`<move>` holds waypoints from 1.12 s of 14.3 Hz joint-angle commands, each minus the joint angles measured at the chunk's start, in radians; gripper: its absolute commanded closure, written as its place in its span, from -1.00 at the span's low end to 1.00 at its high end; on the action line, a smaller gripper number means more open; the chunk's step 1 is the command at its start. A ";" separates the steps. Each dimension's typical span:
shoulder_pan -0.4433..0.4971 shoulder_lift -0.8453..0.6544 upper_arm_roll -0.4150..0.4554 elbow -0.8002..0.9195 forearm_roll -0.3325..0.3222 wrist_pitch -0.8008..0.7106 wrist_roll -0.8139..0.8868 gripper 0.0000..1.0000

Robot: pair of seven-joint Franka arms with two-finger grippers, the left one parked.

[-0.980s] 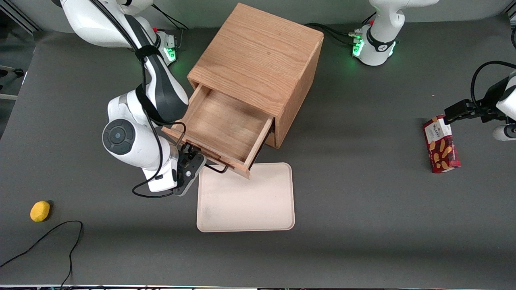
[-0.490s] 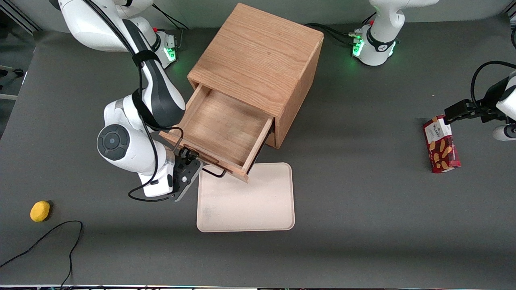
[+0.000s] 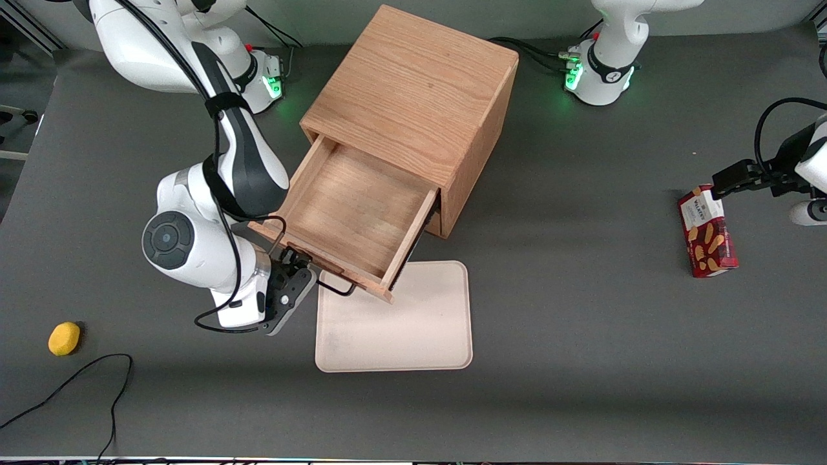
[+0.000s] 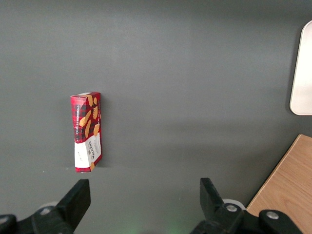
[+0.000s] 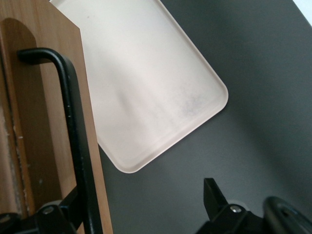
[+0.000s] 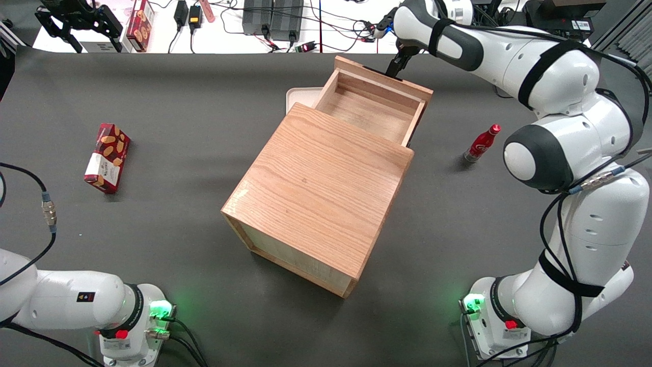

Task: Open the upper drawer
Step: 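Keep pulling the drawer further open with the right gripper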

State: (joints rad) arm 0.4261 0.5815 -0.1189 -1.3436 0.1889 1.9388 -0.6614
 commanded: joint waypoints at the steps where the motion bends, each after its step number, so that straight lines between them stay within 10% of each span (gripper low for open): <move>1: -0.018 0.035 -0.001 0.060 0.021 -0.015 -0.003 -1.00; 16: -0.040 0.055 0.001 0.087 0.021 -0.020 -0.060 -1.00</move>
State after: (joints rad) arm 0.3993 0.6123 -0.1190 -1.3039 0.1889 1.9374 -0.6969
